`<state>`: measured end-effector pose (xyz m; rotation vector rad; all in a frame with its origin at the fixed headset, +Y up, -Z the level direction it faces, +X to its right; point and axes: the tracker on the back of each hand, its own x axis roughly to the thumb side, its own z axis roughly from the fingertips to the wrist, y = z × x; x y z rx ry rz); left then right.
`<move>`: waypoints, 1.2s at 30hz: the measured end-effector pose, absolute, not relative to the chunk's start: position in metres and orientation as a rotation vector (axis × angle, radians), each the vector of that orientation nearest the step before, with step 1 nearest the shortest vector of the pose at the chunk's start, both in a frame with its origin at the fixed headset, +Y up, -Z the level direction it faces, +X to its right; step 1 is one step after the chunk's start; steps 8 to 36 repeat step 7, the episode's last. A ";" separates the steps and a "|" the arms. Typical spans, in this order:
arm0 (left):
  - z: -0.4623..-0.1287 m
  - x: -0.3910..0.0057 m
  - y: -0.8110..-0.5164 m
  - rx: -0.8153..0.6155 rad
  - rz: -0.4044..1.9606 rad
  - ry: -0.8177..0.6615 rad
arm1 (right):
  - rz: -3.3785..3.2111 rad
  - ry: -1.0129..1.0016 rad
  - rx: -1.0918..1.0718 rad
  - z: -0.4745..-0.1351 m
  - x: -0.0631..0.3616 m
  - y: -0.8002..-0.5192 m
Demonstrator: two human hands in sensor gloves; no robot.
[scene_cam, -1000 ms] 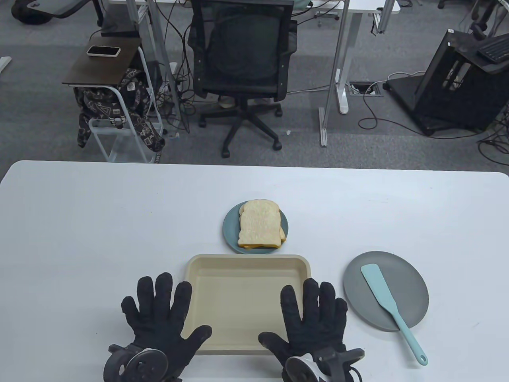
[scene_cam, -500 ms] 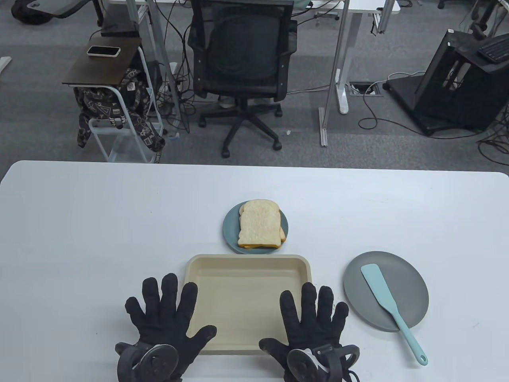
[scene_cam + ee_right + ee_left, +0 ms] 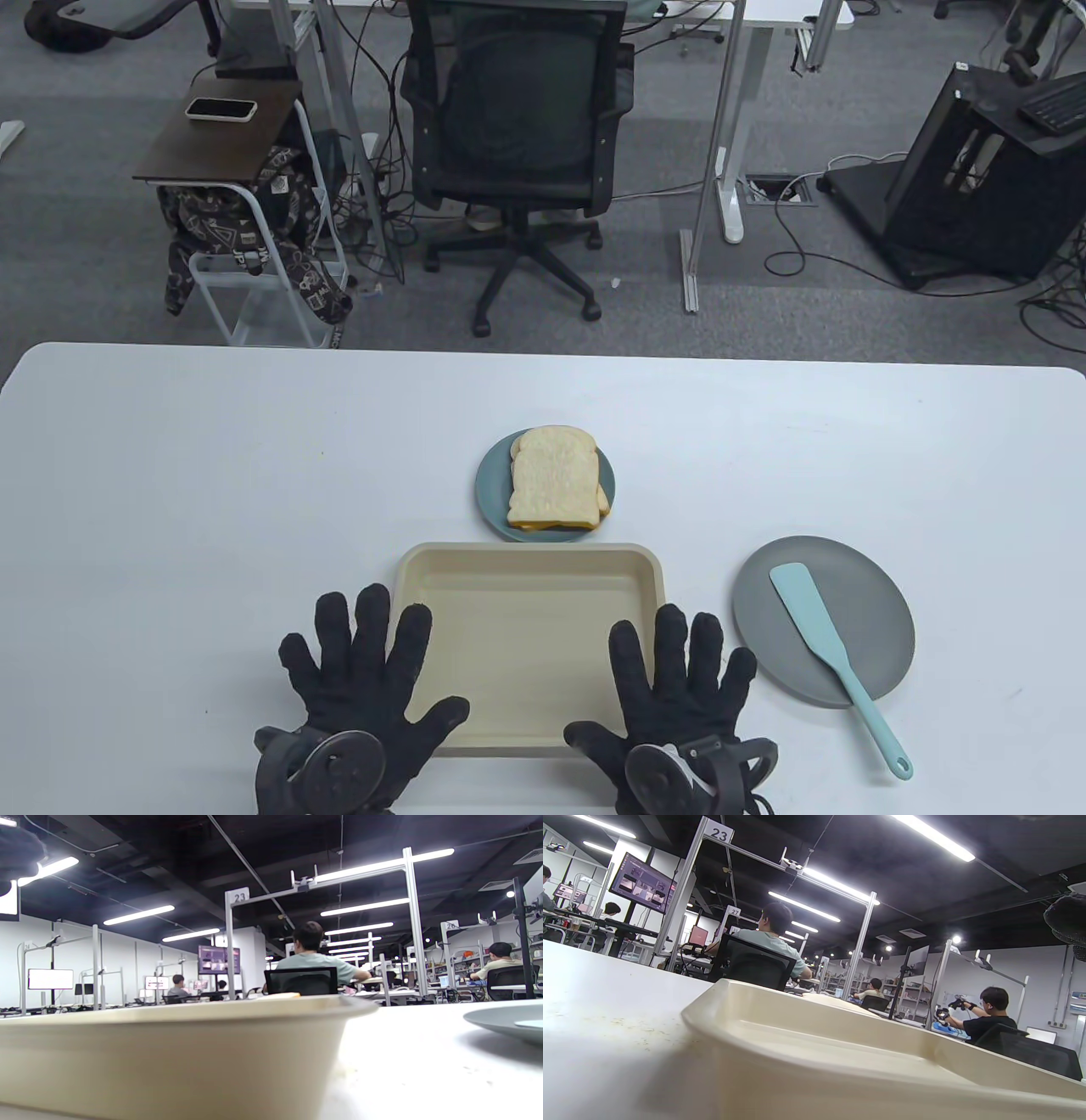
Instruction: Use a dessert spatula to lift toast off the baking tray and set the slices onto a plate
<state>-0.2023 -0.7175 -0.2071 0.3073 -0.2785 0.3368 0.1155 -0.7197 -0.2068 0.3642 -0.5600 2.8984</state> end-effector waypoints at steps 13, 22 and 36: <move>-0.209 -0.209 -0.719 0.287 0.373 -0.269 | 2.895 -0.564 0.393 -0.202 0.113 -0.718; -0.209 -0.209 -0.719 0.287 0.373 -0.269 | 2.895 -0.564 0.393 -0.202 0.113 -0.718; -0.209 -0.209 -0.719 0.287 0.373 -0.269 | 2.895 -0.564 0.393 -0.202 0.113 -0.718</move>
